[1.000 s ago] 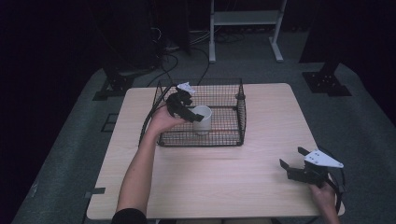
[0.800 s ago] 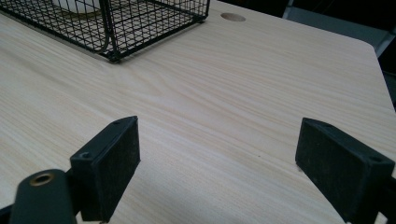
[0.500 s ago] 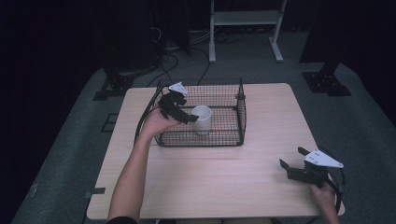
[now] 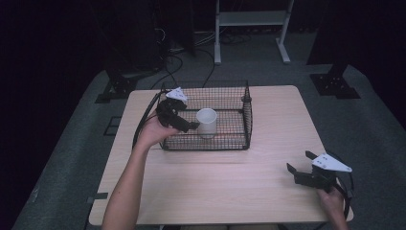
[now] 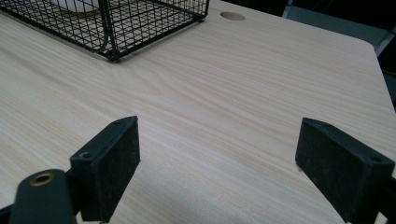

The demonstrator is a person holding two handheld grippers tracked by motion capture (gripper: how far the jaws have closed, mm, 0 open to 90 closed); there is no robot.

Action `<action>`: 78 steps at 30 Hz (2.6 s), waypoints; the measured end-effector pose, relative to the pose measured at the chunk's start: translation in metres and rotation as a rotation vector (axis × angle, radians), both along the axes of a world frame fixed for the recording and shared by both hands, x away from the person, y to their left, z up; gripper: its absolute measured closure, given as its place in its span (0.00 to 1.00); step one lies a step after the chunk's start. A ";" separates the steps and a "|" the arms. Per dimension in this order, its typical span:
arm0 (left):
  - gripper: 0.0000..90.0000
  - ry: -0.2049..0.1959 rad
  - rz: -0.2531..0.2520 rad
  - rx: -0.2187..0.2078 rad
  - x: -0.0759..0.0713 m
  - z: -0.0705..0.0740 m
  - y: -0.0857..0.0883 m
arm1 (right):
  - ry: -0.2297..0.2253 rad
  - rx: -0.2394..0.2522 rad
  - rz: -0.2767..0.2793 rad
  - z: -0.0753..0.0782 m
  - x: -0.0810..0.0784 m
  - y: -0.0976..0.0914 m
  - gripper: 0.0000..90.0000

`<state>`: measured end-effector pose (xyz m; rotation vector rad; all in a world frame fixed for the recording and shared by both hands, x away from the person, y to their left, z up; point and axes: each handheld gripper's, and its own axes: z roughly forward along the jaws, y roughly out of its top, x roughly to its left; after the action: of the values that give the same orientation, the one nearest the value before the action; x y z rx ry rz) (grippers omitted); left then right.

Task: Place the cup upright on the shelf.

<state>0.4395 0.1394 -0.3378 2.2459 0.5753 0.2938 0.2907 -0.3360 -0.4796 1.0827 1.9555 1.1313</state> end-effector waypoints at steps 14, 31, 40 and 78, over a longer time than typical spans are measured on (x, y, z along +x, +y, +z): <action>0.06 -0.045 -0.050 0.008 -0.031 0.003 -0.001 | 0.000 0.000 -0.002 0.000 0.000 0.000 0.15; 0.06 -0.076 -0.072 0.000 -0.061 -0.005 -0.003 | 0.000 -0.008 -0.001 0.000 0.000 0.001 0.15; 0.06 -0.080 -0.084 -0.016 -0.078 -0.015 -0.003 | 0.001 -0.007 -0.002 0.000 0.000 0.001 0.15; 0.06 -0.093 -0.090 -0.034 -0.118 -0.050 0.005 | -0.002 -0.012 -0.002 0.000 0.000 0.001 0.15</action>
<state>0.3216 0.1443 -0.3880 2.2052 0.4259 0.3378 0.2909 -0.3346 -0.4799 1.0769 1.9568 1.1174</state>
